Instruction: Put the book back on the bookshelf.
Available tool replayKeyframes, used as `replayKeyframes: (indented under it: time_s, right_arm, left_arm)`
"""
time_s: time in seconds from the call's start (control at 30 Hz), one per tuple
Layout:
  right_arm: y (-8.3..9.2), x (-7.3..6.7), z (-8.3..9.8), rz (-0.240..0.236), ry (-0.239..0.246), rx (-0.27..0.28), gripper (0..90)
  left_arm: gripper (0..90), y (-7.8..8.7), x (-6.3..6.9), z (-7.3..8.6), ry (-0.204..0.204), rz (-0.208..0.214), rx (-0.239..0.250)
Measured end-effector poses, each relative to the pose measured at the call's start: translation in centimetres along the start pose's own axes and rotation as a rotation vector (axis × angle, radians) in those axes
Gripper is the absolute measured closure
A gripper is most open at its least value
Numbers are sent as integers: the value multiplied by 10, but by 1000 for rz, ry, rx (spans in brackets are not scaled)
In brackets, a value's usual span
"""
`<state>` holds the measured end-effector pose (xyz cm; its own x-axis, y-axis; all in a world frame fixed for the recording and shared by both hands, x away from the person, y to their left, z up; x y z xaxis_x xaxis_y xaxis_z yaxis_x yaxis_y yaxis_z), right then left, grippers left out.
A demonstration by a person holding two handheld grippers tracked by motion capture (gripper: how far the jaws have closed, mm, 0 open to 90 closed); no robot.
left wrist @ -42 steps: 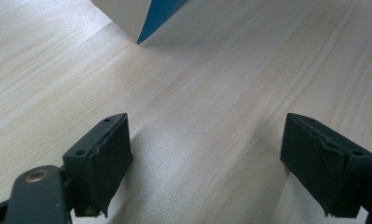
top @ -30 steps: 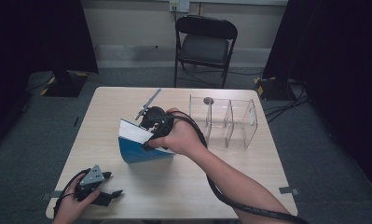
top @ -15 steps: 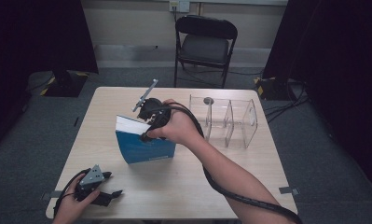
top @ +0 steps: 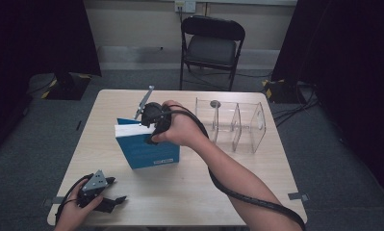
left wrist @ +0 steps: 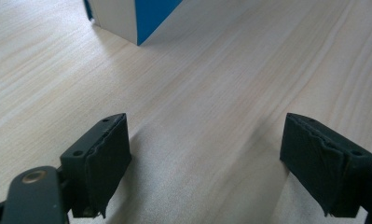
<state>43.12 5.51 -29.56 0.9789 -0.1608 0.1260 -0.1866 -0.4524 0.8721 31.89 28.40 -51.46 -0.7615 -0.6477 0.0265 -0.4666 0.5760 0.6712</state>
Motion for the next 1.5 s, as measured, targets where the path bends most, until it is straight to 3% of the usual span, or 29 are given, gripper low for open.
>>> replayKeyframes:
  time_s: [0.1,0.13,0.23,0.3,0.33,0.4,0.63,0.73,0.87,1.27,1.43,1.5]
  right_arm:
    - [2,0,-1,-29,-45,3,602]
    - [2,-1,-2,-10,-50,-1,606]
    - [3,0,-3,-27,-94,-14,607]
    - [6,1,-2,-55,-136,-27,608]
    - [8,3,2,-91,-189,-21,607]
    - [8,4,3,-106,-197,-22,604]
    - [9,3,5,-78,-144,-19,549]
    - [10,3,9,-46,-122,-47,505]
    - [9,3,13,-43,-111,-74,476]
    - [5,6,22,-38,-111,-132,453]
    - [-2,7,25,-55,-117,-139,474]
    - [-4,8,26,-75,-127,-166,492]
  left_arm:
    - [153,0,-1,0,-2,2,-7]
    - [153,0,-1,0,-1,5,0]
    - [153,0,-1,0,-2,3,0]
    - [153,1,-2,0,-5,4,-6]
    - [153,1,-2,0,-5,4,-6]
    - [153,0,-2,0,-2,7,1]
    - [152,0,-2,0,0,2,1]
    - [152,1,-3,0,-2,-2,-1]
    - [152,1,-3,0,0,-1,0]
    - [151,1,-3,1,2,-2,1]
    - [151,1,-3,1,2,-2,1]
    - [151,1,-2,1,2,-2,1]
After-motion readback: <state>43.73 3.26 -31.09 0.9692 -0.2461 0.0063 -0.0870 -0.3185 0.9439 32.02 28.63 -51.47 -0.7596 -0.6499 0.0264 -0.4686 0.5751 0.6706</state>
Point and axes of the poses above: each handheld gripper's, and its own axes: y roughly backward along the jaws, z roughly out of its underside, x roughly to its right, the point moved 2 cm from there along -y, roughly forward along the jaws, and after that the axes turned 2 degrees about y, right-handed, at the moved point
